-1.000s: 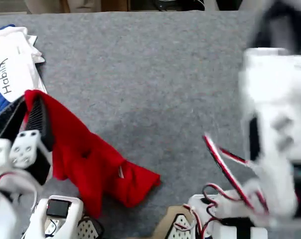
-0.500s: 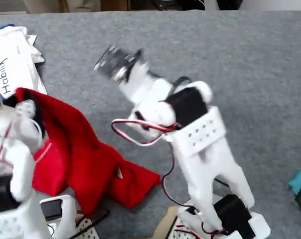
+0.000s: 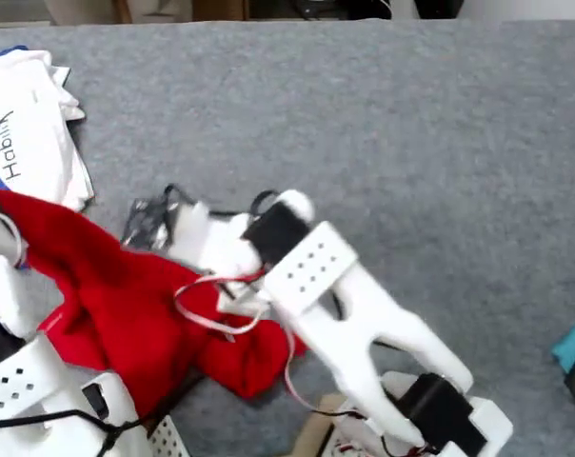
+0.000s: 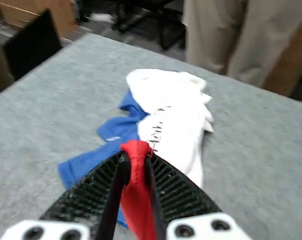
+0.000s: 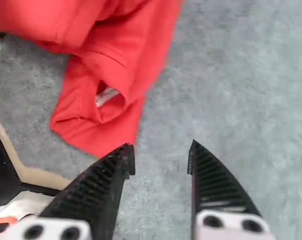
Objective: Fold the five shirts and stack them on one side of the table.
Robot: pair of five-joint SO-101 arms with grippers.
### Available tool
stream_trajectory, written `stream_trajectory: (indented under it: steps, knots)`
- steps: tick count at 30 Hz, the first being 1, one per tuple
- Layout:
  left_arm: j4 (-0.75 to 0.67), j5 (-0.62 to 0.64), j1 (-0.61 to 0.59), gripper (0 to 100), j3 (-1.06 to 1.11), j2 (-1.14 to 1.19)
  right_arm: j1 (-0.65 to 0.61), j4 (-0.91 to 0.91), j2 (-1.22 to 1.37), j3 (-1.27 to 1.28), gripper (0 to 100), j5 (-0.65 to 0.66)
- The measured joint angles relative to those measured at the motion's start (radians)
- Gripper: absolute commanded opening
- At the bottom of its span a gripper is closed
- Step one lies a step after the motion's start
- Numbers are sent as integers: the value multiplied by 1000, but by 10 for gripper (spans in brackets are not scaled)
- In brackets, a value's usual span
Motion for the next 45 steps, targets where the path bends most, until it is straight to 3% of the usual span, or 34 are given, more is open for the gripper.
stream_trajectory:
  steps: [11, 26, 31, 38, 45]
  knots:
    - [-28, 0, -43, 20, 49, 0, -133, -17, 361, -71, 193, 0]
    - [-28, 0, -112, 20, 68, 0, -135, -38, 681, -201, 184, 92]
    - [-28, 0, -115, 20, 80, 0, -87, -63, 779, -298, 54, 60]
    - [-28, 0, -115, 20, 80, 0, 5, -11, 891, -483, 38, -66]
    - [-28, 0, -115, 20, 80, 0, 104, 94, 896, -595, 4, -78]
